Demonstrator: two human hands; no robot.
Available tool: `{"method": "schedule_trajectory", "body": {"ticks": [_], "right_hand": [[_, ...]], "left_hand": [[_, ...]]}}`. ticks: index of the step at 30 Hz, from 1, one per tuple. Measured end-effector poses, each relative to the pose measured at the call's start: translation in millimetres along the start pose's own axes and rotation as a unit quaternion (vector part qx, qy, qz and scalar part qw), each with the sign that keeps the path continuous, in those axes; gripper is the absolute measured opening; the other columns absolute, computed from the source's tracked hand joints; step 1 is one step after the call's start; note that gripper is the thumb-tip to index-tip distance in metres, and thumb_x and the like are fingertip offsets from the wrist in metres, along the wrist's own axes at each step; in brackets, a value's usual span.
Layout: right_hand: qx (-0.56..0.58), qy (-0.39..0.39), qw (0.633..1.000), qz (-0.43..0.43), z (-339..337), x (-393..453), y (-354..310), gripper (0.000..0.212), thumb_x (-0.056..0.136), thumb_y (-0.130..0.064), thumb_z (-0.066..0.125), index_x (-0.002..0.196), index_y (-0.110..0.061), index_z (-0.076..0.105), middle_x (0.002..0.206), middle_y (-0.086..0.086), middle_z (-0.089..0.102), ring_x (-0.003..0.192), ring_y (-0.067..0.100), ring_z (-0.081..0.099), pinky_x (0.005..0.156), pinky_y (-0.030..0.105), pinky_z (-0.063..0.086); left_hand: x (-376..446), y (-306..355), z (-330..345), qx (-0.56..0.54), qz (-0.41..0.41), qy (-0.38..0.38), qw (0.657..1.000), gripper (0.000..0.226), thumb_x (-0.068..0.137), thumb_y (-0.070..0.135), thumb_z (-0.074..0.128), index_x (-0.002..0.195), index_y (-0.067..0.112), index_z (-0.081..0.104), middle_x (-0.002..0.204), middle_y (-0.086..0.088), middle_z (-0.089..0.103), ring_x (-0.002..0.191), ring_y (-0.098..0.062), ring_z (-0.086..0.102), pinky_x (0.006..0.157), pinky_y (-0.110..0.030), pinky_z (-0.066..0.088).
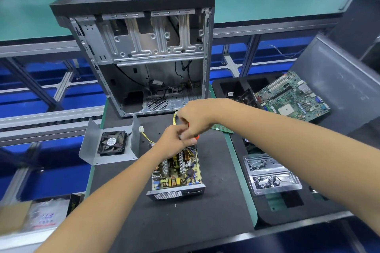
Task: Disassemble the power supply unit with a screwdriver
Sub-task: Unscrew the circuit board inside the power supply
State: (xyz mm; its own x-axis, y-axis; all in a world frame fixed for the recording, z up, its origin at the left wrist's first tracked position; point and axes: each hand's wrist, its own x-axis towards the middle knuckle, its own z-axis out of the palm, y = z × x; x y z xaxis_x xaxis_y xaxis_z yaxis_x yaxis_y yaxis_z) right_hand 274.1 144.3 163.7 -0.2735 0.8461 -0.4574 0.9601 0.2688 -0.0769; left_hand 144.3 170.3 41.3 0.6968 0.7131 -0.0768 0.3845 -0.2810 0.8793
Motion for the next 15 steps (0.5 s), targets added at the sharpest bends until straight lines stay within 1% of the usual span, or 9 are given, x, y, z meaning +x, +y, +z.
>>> {"method": "schedule_trajectory", "body": {"ticks": [1, 3, 5, 7, 9, 10, 11, 12, 15], "right_hand": [[0.015, 0.007, 0.999, 0.03, -0.9, 0.3, -0.5, 0.035, 0.091, -0.043, 0.049, 0.077, -0.012, 0.057, 0.065, 0.002, 0.056, 0.066, 0.022, 0.06, 0.055, 0.03, 0.039], [0.026, 0.009, 0.997, 0.077, -0.7, 1.6, -1.7, 0.042, 0.096, -0.039, 0.038, 0.065, -0.014, 0.051, 0.044, 0.001, 0.053, 0.05, 0.018, 0.056, 0.051, 0.028, 0.038], [0.028, -0.014, 0.995, 0.09, 0.6, 2.0, -4.7, 0.037, 0.094, -0.029, 0.041, 0.063, -0.013, 0.055, 0.03, -0.001, 0.05, 0.041, 0.018, 0.058, 0.047, 0.024, 0.039], [0.02, -0.041, 0.996, 0.077, 0.9, 2.6, -8.0, 0.034, 0.092, -0.023, 0.045, 0.063, -0.01, 0.058, 0.044, 0.005, 0.062, 0.051, 0.022, 0.062, 0.046, 0.024, 0.04], [0.003, -0.055, 0.997, 0.062, 0.0, 4.7, -8.6, 0.029, 0.09, -0.023, 0.049, 0.069, -0.006, 0.061, 0.068, 0.013, 0.069, 0.06, 0.025, 0.06, 0.048, 0.026, 0.04], [-0.009, -0.054, 0.997, 0.053, -0.4, 5.6, -8.1, 0.026, 0.089, -0.023, 0.051, 0.074, -0.005, 0.063, 0.074, 0.014, 0.07, 0.063, 0.025, 0.059, 0.049, 0.027, 0.04], [-0.022, -0.051, 0.998, 0.041, -0.7, 6.3, -6.5, 0.023, 0.088, -0.023, 0.053, 0.076, -0.006, 0.063, 0.077, 0.013, 0.069, 0.065, 0.025, 0.058, 0.051, 0.028, 0.041], [-0.035, -0.049, 0.998, 0.028, -0.9, 6.7, -4.3, 0.018, 0.086, -0.022, 0.055, 0.075, -0.008, 0.061, 0.075, 0.01, 0.067, 0.066, 0.024, 0.055, 0.054, 0.029, 0.041], [-0.042, -0.031, 0.999, -0.004, -2.4, 4.5, 1.0, 0.003, 0.08, -0.016, 0.063, 0.081, -0.013, 0.063, 0.076, 0.003, 0.061, 0.069, 0.02, 0.052, 0.058, 0.029, 0.042]], "left_hand": [[0.6, 0.4, 0.8, -0.007, -0.004, 0.006, 1.0, 0.018, 0.077, 0.013, 0.077, 0.075, 0.025, 0.065, 0.07, 0.014, 0.065, 0.067, -0.002, 0.056, 0.064, -0.02, 0.045], [1.0, 1.9, 1.7, -0.039, -0.027, 0.014, 0.999, 0.018, 0.075, 0.015, 0.08, 0.078, 0.027, 0.067, 0.073, 0.008, 0.066, 0.068, -0.005, 0.057, 0.065, -0.018, 0.045], [1.7, 2.5, 1.7, -0.064, -0.034, 0.007, 0.997, 0.017, 0.074, 0.013, 0.08, 0.077, 0.023, 0.068, 0.069, 0.008, 0.065, 0.064, -0.003, 0.058, 0.061, -0.013, 0.044], [0.1, 2.7, -0.9, -0.087, -0.035, -0.018, 0.995, 0.015, 0.074, 0.009, 0.079, 0.081, 0.016, 0.068, 0.067, 0.008, 0.066, 0.063, -0.002, 0.059, 0.061, -0.011, 0.044], [-1.3, 2.9, -5.6, -0.093, -0.046, -0.047, 0.994, 0.022, 0.077, 0.011, 0.078, 0.096, 0.01, 0.067, 0.079, -0.002, 0.068, 0.071, -0.007, 0.06, 0.07, -0.02, 0.047], [-1.4, 1.9, -8.4, -0.088, -0.053, -0.063, 0.993, 0.026, 0.079, 0.012, 0.076, 0.103, 0.01, 0.066, 0.089, -0.008, 0.069, 0.077, -0.01, 0.059, 0.077, -0.026, 0.048], [-0.9, 0.8, -10.7, -0.08, -0.055, -0.078, 0.992, 0.026, 0.083, 0.012, 0.072, 0.108, 0.011, 0.065, 0.099, -0.01, 0.069, 0.084, -0.012, 0.059, 0.085, -0.032, 0.047], [-0.5, -0.3, -12.6, -0.072, -0.054, -0.091, 0.992, 0.026, 0.087, 0.013, 0.068, 0.113, 0.013, 0.065, 0.106, -0.008, 0.068, 0.09, -0.011, 0.059, 0.09, -0.032, 0.045], [-0.6, -1.5, -13.5, -0.05, -0.047, -0.109, 0.992, 0.024, 0.094, 0.015, 0.059, 0.116, 0.019, 0.066, 0.114, 0.003, 0.069, 0.108, -0.015, 0.059, 0.098, -0.03, 0.042]]}}
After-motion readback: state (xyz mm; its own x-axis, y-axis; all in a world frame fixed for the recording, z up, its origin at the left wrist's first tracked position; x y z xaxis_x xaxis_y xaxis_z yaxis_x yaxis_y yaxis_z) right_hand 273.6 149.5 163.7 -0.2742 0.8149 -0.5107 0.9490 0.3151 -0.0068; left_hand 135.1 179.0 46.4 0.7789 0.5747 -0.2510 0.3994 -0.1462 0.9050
